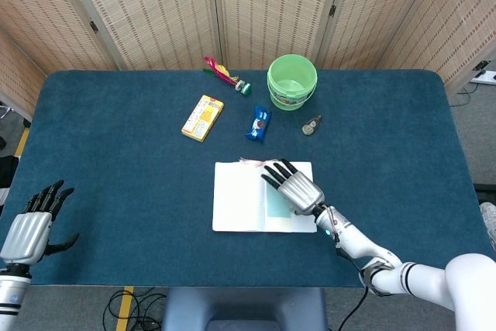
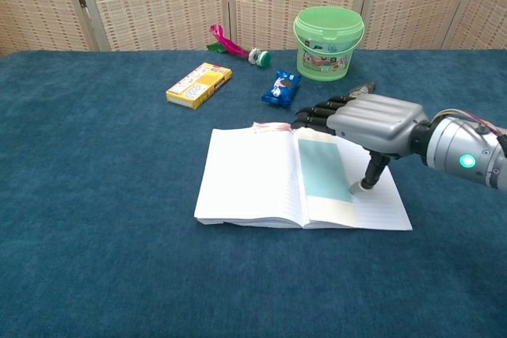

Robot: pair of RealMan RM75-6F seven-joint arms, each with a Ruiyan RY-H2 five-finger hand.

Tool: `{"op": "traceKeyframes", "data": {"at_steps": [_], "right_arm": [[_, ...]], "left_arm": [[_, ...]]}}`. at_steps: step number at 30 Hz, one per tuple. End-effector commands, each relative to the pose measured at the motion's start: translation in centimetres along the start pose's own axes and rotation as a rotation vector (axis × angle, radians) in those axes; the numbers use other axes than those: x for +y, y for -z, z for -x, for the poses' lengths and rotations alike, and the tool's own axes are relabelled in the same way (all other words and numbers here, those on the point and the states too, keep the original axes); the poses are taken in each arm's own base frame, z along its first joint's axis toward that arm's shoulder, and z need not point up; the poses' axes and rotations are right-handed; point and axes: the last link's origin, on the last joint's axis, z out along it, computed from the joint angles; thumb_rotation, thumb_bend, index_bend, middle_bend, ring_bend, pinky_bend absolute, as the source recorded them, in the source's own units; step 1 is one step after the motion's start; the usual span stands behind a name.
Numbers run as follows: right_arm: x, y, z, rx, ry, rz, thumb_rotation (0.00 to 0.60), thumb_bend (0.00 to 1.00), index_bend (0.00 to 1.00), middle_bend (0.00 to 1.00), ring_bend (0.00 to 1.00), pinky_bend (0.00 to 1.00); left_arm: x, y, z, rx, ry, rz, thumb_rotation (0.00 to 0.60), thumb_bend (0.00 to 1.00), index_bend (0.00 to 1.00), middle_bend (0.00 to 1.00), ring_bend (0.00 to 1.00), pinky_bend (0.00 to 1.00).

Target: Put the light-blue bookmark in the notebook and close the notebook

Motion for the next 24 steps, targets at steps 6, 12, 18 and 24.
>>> {"op": "traceKeyframes", "data": {"at_steps": [6,12,18,24], "right_arm": [[-0.3,-0.3,-0.3,0.008,0.0,-0.009,0.6,0.06,0.0,0.0,0.0,0.0],[-0.6,-0.2,-0.5,0.012,0.006,-0.023,0.6,0.06,0.0,0.0,0.0,0.0],[0.5,0.6,-1.5,0.027,-0.013,0.0,0.6,0.09,0.0,0.0,0.0,0.0],[2.0,0.5,-2.0,-0.002,-0.025,0.048,0.6,0.27,0.0,0.09,0.0,0.0]], "left_arm": [[0.0,0.0,0.1,-0.005,0.001,0.001,0.6,0.27,0.14,0.04,0.06,0.14],[-0.2,0.0,0.0,-0.003,0.002,-0.003,0.6,0.27,0.14,0.04,0.06,0.14],[-0.2,-0.1,-0.1,-0.002,0.003,-0.003,0.6,0.27,0.14,0.04,0.06,0.14],[0.0,-0.1,-0.1,0.001,0.005,0.004,0.6,0.27,0.14,0.04,0.06,0.14]]}}
